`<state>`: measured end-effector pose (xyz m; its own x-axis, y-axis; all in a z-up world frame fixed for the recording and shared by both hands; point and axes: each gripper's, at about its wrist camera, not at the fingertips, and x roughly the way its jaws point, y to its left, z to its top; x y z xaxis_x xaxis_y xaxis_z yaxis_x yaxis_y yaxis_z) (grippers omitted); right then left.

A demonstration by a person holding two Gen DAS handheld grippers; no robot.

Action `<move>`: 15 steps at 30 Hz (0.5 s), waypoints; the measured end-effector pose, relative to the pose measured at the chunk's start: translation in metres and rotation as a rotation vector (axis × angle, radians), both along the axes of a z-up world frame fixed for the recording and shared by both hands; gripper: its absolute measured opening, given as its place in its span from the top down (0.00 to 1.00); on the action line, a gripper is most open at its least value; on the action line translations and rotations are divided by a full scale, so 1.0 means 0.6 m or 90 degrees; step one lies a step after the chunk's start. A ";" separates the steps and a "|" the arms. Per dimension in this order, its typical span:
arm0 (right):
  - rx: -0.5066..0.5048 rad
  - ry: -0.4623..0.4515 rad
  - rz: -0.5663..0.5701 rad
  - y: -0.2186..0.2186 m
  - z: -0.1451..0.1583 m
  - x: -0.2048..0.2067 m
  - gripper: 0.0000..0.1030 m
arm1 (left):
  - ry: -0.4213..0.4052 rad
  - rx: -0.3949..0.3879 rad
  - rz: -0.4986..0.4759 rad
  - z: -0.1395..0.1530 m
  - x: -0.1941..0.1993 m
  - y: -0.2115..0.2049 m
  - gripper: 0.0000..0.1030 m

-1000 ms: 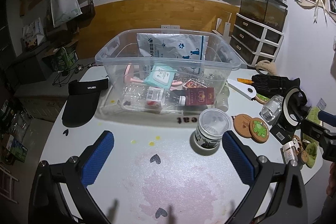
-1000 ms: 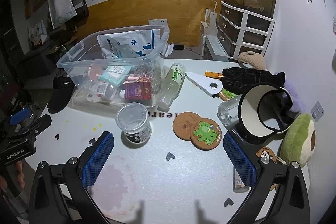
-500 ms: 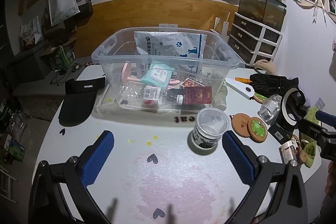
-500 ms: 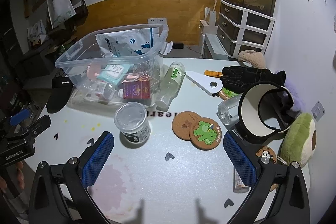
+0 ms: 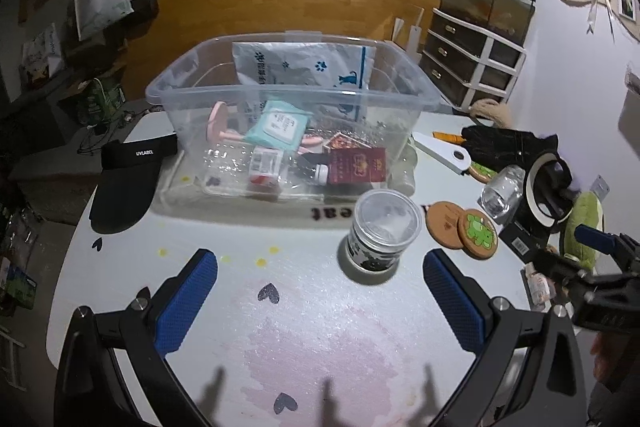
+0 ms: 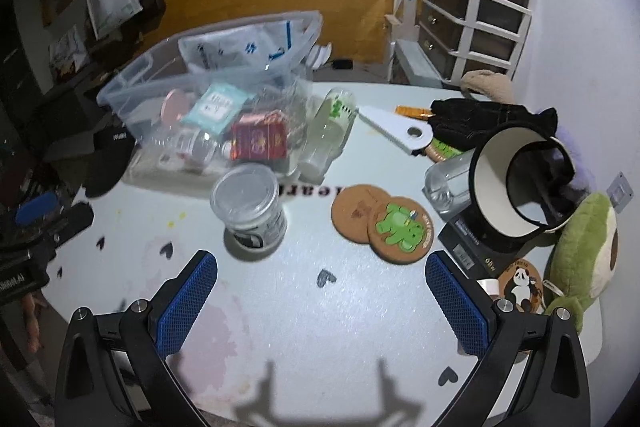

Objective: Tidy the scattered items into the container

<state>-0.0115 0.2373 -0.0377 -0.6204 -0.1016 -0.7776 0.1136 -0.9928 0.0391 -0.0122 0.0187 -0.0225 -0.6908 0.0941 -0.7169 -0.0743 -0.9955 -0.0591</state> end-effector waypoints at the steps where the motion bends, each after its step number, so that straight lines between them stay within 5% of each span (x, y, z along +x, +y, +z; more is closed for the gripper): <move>1: 0.007 -0.005 0.008 -0.004 -0.008 0.002 0.00 | -0.002 -0.004 -0.003 -0.002 -0.001 0.003 0.00; 15: 0.007 -0.124 -0.001 0.041 -0.122 0.016 0.00 | -0.046 -0.018 -0.032 -0.037 -0.021 0.040 0.00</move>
<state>-0.0021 0.2622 -0.1106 -0.4577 -0.0921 -0.8843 0.1035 -0.9934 0.0499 -0.0250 0.0426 -0.0447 -0.6321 0.1058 -0.7676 -0.1202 -0.9920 -0.0377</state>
